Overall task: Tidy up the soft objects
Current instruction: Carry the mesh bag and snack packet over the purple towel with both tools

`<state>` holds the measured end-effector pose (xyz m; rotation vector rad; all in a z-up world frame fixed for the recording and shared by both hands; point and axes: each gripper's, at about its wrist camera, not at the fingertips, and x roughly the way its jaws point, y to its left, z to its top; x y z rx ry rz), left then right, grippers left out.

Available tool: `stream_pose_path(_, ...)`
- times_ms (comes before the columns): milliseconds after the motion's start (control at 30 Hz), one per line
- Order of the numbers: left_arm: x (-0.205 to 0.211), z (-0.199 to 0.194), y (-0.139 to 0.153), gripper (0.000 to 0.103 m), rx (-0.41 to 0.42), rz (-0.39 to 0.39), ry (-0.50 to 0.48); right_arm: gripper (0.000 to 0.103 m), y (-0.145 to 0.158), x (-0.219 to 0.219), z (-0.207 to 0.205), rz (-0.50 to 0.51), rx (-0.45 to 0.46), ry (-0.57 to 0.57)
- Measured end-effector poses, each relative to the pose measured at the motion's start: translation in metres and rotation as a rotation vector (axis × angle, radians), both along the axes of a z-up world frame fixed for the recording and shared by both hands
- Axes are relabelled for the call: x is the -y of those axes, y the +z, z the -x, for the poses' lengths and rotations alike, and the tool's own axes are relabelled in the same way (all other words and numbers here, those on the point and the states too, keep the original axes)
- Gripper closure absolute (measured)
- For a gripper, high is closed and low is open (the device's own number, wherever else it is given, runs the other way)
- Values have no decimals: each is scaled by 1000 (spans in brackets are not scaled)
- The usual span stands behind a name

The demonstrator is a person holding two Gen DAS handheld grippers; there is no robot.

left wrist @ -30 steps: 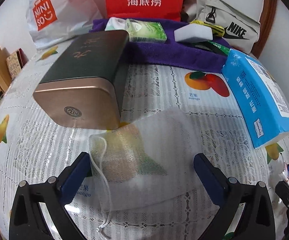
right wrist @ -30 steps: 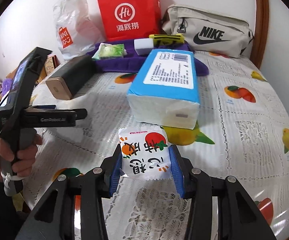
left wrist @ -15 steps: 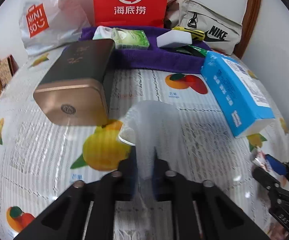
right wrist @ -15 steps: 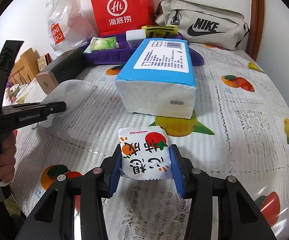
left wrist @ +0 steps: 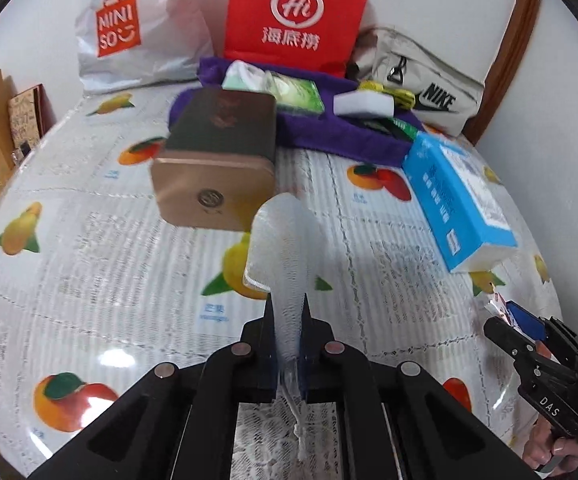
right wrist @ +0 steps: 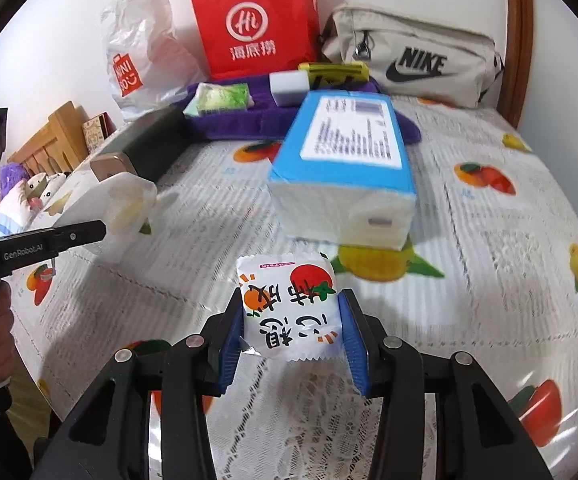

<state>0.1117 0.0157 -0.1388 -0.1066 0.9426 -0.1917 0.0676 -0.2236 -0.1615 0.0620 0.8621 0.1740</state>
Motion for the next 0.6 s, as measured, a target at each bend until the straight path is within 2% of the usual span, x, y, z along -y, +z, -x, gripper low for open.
stream_pose_path(233, -13, 3, 27, 96, 57, -7, 28, 58, 26, -8, 5, 11, 47, 28)
stream_pose_path(600, -23, -4, 58, 96, 101, 11, 69, 58, 59, -12, -6, 17, 98, 39)
